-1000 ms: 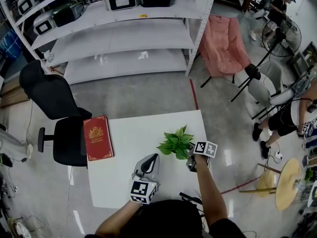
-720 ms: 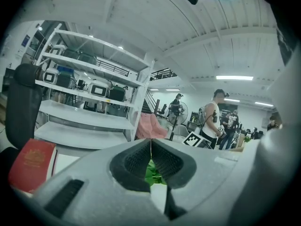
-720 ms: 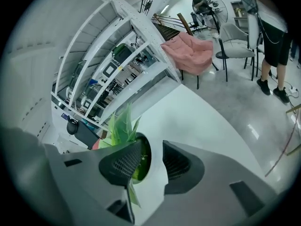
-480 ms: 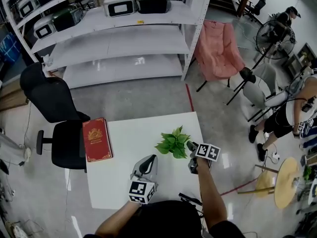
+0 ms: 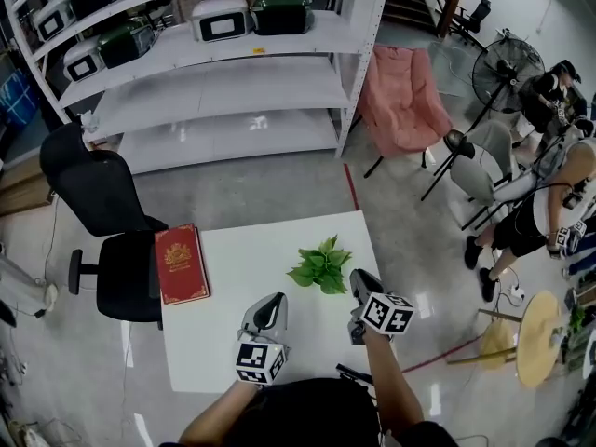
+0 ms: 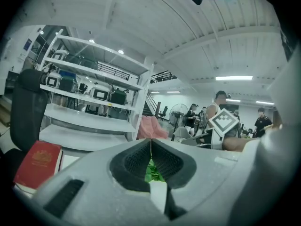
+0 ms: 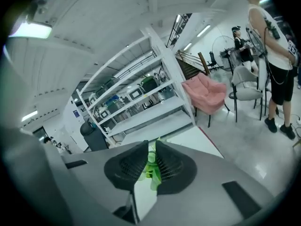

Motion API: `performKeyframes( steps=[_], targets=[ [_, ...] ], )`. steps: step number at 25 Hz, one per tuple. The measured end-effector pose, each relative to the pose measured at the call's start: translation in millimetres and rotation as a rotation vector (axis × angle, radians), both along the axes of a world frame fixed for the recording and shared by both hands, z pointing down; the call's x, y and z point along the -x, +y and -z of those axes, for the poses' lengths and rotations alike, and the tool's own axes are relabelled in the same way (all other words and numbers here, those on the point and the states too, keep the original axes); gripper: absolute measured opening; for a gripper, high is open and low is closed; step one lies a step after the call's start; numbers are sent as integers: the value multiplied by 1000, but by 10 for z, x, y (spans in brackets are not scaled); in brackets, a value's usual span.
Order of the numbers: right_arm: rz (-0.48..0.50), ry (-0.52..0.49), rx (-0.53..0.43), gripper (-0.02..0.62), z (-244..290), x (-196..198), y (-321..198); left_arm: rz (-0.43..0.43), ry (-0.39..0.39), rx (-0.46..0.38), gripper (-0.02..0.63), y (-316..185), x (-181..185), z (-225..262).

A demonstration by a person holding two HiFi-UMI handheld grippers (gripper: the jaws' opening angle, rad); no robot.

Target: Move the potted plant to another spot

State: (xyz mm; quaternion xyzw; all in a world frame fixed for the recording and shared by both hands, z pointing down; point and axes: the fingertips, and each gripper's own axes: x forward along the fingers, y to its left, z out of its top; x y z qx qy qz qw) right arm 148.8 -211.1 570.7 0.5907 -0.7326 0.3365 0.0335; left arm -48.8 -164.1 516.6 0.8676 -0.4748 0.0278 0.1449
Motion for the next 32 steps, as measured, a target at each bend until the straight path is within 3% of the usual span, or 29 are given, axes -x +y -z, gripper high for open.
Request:
performKeyframes(
  steps=[7,11,20,32],
  targets=[
    [48,216,-202,21,581,309,495,11,3,-7,20,163,66,94],
    [61,241,-282,12,788,451,803,18,15,-3,18,273,84,149],
    [80,227,-251,12,644,574,1218,24,26,12,20,472,62,113],
    [87,213,-249,12,636,551,1279,6,21,7,20,555,-27,132]
  ],
)
